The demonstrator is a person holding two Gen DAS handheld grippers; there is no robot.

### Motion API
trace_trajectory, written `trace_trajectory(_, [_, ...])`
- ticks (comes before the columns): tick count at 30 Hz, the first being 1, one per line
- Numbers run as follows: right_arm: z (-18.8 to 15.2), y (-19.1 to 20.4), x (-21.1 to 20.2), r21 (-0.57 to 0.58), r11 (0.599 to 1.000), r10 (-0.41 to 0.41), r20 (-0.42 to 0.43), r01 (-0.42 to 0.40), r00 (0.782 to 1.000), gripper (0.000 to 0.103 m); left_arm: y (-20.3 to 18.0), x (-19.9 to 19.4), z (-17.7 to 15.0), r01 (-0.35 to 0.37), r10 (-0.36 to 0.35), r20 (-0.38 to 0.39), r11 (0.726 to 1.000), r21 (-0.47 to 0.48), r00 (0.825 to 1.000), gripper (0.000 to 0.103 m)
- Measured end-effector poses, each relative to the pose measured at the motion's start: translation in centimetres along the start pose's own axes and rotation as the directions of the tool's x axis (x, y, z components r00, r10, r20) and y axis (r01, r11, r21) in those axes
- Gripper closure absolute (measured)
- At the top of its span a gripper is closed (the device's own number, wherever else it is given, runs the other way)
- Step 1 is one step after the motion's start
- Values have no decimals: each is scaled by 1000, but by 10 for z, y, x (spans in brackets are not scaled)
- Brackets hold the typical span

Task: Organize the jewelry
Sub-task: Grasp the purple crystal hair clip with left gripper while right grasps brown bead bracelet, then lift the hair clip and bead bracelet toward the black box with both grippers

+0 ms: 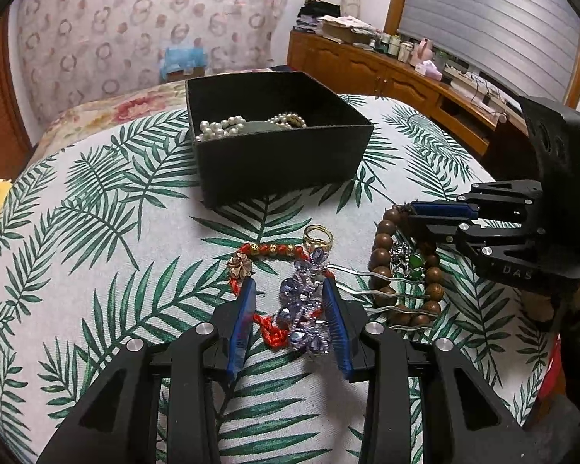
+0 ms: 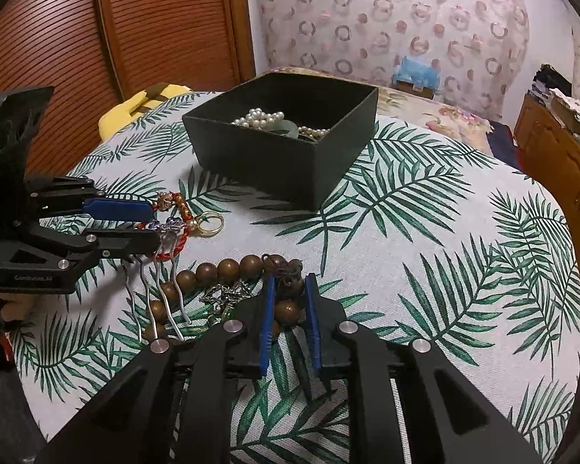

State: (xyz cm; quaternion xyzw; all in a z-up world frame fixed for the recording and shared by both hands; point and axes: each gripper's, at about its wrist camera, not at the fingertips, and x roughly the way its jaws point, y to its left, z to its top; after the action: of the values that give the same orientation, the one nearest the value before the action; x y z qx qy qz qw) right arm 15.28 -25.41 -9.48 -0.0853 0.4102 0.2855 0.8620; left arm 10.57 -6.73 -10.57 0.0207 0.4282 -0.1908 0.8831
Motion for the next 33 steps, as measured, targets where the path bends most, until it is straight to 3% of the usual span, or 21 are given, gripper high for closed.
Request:
trace_trajectory(1, [0, -1, 0, 3, 1000, 2, -1, -2, 1000, 85, -1, 0, 0, 24, -24, 1, 1000, -4, 1000, 82])
trace_trajectory(4, [0, -3, 1, 14, 1000, 11, -2, -11, 1000, 85, -5, -1, -2, -19, 18, 13, 1000, 12, 1000, 83])
trace_trajectory(9, [0, -4, 1, 15, 1000, 11, -2, -11, 1000, 85, -5, -12, -5, -27, 27, 53, 1000, -2, 998, 83])
trace_trajectory(20, [0, -7, 1, 22, 1000, 18, -3, -18, 1000, 85, -3, -46, -3, -109, 108, 177, 994, -10, 978, 84])
trace_trajectory(33, [1, 2, -7, -7, 1000, -8, 24, 8, 1000, 86, 3, -54, -3, -136, 139, 205, 990, -30, 969, 84])
